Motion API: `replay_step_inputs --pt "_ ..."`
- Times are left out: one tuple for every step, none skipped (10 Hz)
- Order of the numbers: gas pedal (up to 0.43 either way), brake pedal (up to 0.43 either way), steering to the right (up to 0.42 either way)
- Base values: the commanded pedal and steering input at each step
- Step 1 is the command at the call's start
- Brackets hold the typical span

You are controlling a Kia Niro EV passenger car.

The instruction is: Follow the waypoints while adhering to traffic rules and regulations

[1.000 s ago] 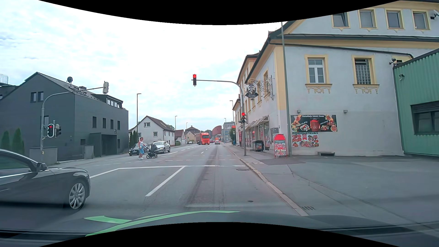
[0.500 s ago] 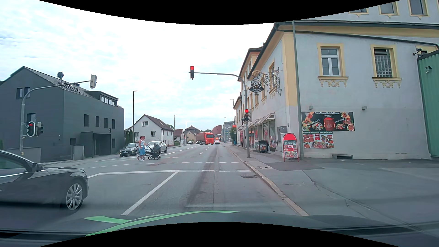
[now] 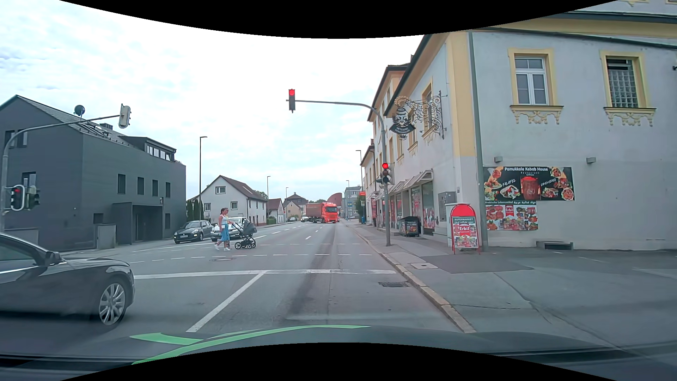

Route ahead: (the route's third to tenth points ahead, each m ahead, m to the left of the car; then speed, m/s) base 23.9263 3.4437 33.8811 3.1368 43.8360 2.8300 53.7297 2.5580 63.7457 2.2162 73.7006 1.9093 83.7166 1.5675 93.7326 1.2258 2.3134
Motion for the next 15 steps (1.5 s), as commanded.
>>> replay_step_inputs --pt "0.0 0.189 -0.003" --pt "0.0 0.189 -0.004" --pt "0.0 0.189 -0.004" --pt "0.0 0.189 -0.004" --pt "0.0 0.189 -0.004" --pt "0.0 0.189 -0.003" --pt "0.0 0.189 -0.004" --pt "0.0 0.189 -0.004" --pt "0.0 0.189 -0.004" --pt "0.0 0.189 -0.003" --pt "0.0 0.189 -0.004" --pt "0.0 0.189 -0.004" --pt "0.0 0.189 -0.004" --pt "0.0 0.189 -0.004" --pt "0.0 0.189 -0.003"
